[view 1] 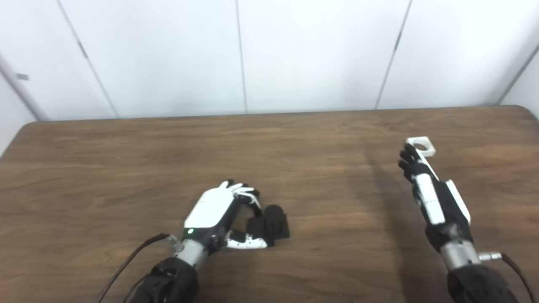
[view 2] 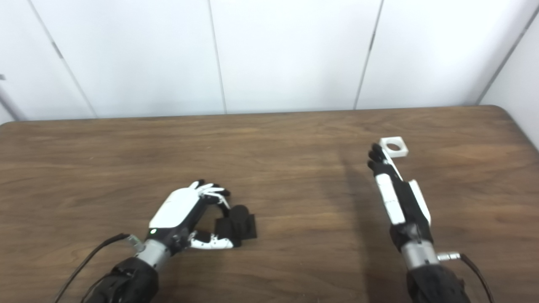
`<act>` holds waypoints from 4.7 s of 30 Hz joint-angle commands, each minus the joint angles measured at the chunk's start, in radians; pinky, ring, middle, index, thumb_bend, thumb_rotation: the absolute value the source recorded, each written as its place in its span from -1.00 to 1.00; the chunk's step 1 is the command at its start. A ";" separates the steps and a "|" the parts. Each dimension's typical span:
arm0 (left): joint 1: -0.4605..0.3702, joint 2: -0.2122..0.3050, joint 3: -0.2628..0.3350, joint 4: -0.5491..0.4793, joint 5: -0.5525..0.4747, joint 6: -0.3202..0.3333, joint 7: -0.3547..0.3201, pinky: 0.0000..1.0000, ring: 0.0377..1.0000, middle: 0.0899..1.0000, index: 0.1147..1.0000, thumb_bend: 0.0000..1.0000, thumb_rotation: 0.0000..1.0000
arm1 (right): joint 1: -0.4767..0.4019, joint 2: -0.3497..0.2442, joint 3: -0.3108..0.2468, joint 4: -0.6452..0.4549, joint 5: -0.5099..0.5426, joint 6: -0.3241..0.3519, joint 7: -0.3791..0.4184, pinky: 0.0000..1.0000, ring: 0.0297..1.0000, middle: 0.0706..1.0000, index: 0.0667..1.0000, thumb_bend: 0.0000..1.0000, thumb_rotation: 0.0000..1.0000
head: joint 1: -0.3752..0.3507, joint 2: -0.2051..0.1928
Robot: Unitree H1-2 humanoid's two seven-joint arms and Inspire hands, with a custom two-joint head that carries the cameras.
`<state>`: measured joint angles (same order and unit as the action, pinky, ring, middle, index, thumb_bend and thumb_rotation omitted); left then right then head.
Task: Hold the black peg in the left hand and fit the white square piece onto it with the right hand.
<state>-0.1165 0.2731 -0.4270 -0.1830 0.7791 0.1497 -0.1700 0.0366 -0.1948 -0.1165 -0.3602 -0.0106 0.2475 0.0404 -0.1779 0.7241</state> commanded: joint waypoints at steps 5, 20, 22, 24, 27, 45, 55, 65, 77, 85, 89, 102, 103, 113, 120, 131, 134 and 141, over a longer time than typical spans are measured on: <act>0.015 0.021 -0.001 0.027 -0.009 -0.009 -0.048 1.00 0.80 0.58 -0.16 0.05 -0.89 | -0.084 -0.064 -0.001 -0.037 -0.167 0.042 -0.037 0.86 0.89 0.86 0.70 0.19 0.29 | -0.082 -0.010; 0.023 0.054 0.022 0.036 -0.025 -0.067 -0.038 1.00 0.74 0.55 -0.16 0.04 -0.90 | -0.267 -0.254 0.033 0.095 -0.401 0.113 -0.011 0.85 0.85 0.80 0.48 0.54 -0.44 | -0.251 -0.045; 0.024 0.058 0.025 0.035 -0.024 -0.069 -0.039 1.00 0.73 0.55 -0.16 0.04 -0.90 | -0.296 -0.295 0.054 0.124 -0.431 0.121 0.013 0.83 0.85 0.82 0.49 0.57 -0.48 | -0.263 -0.046; 0.024 0.061 0.027 0.037 -0.024 -0.077 -0.038 1.00 0.73 0.54 -0.16 0.04 -0.90 | -0.328 -0.339 0.083 0.160 -0.460 0.127 0.045 0.82 0.87 0.84 0.48 0.61 -0.56 | -0.266 -0.046; 0.026 0.062 0.030 0.032 -0.027 -0.075 -0.046 1.00 0.73 0.54 -0.16 0.04 -0.90 | -0.376 -0.387 0.122 0.214 -0.493 0.136 0.088 0.85 0.93 0.87 0.47 0.68 -0.63 | -0.271 -0.045; 0.049 0.062 0.040 -0.004 -0.021 -0.057 -0.069 1.00 0.73 0.54 -0.16 0.04 -0.90 | -0.665 -0.530 0.373 0.526 -0.704 0.161 0.341 1.00 1.00 0.89 0.44 0.74 -0.74 | -0.263 -0.032; 0.058 0.060 0.047 -0.013 -0.018 -0.055 -0.074 1.00 0.73 0.54 -0.16 0.04 -0.90 | -0.714 -0.527 0.425 0.616 -0.754 0.154 0.377 1.00 1.00 0.85 0.38 0.74 -0.74 | -0.258 -0.028; 0.064 0.053 0.053 -0.022 -0.010 -0.050 -0.084 1.00 0.73 0.54 -0.16 0.04 -0.90 | -0.740 -0.511 0.447 0.669 -0.770 0.161 0.378 1.00 1.00 0.85 0.35 0.69 -0.71 | -0.248 -0.024; 0.077 0.045 0.053 -0.032 -0.010 -0.043 -0.083 1.00 0.73 0.53 -0.16 0.04 -0.90 | -0.746 -0.497 0.449 0.689 -0.766 0.138 0.360 1.00 1.00 0.84 0.34 0.67 -0.69 | -0.245 -0.020; 0.084 0.043 0.049 -0.029 0.000 -0.048 -0.076 1.00 0.72 0.53 -0.16 0.04 -0.90 | -0.753 -0.492 0.453 0.706 -0.767 0.109 0.352 1.00 0.98 0.83 0.32 0.67 -0.65 | -0.229 -0.012; 0.089 0.044 0.047 -0.024 0.001 -0.055 -0.071 1.00 0.71 0.52 -0.16 0.04 -0.90 | -0.752 -0.484 0.451 0.710 -0.762 0.097 0.339 1.00 0.97 0.82 0.29 0.68 -0.66 | -0.229 -0.011; 0.093 0.045 0.040 -0.031 0.006 -0.047 -0.084 1.00 0.73 0.52 -0.16 0.04 -0.90 | -0.748 -0.480 0.463 0.719 -0.772 0.089 0.342 1.00 0.95 0.79 0.28 0.68 -0.67 | -0.224 -0.005; 0.093 0.044 0.041 -0.032 0.006 -0.046 -0.085 1.00 0.73 0.53 -0.16 0.04 -0.90 | -0.748 -0.481 0.462 0.719 -0.772 0.087 0.341 1.00 0.95 0.79 0.28 0.68 -0.68 | -0.224 -0.005; 0.090 0.043 0.042 -0.031 0.009 -0.042 -0.087 1.00 0.73 0.53 -0.16 0.04 -0.90 | -0.748 -0.487 0.470 0.723 -0.777 0.090 0.356 1.00 0.95 0.78 0.23 0.68 -0.68 | -0.226 -0.001; 0.092 0.045 0.042 -0.030 0.012 -0.047 -0.083 1.00 0.72 0.52 -0.16 0.04 -0.90 | -0.744 -0.498 0.466 0.723 -0.780 0.095 0.358 1.00 0.95 0.76 0.21 0.66 -0.73 | -0.226 -0.001; 0.094 0.044 0.046 -0.039 0.005 -0.043 -0.088 1.00 0.73 0.52 -0.16 0.04 -0.90 | -0.738 -0.486 0.459 0.719 -0.769 0.092 0.351 1.00 0.95 0.74 0.15 0.66 -0.73 | -0.230 0.006; 0.095 0.044 0.046 -0.042 0.004 -0.042 -0.090 1.00 0.73 0.52 -0.16 0.04 -0.90 | -0.738 -0.482 0.463 0.728 -0.766 0.075 0.344 1.00 0.94 0.71 -0.07 0.12 -0.72 | -0.231 0.006; 0.098 0.044 0.048 -0.040 0.001 -0.046 -0.087 1.00 0.73 0.52 -0.16 0.04 -0.90 | -0.724 -0.482 0.446 0.727 -0.753 0.071 0.332 1.00 0.94 0.66 -0.11 0.05 -0.74 | -0.234 0.010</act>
<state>-0.0530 0.2999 -0.3677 -0.2288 0.7780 0.0830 -0.2057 -0.6592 -0.6503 0.3517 0.3726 -0.7616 0.3221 0.3972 -0.4111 0.7332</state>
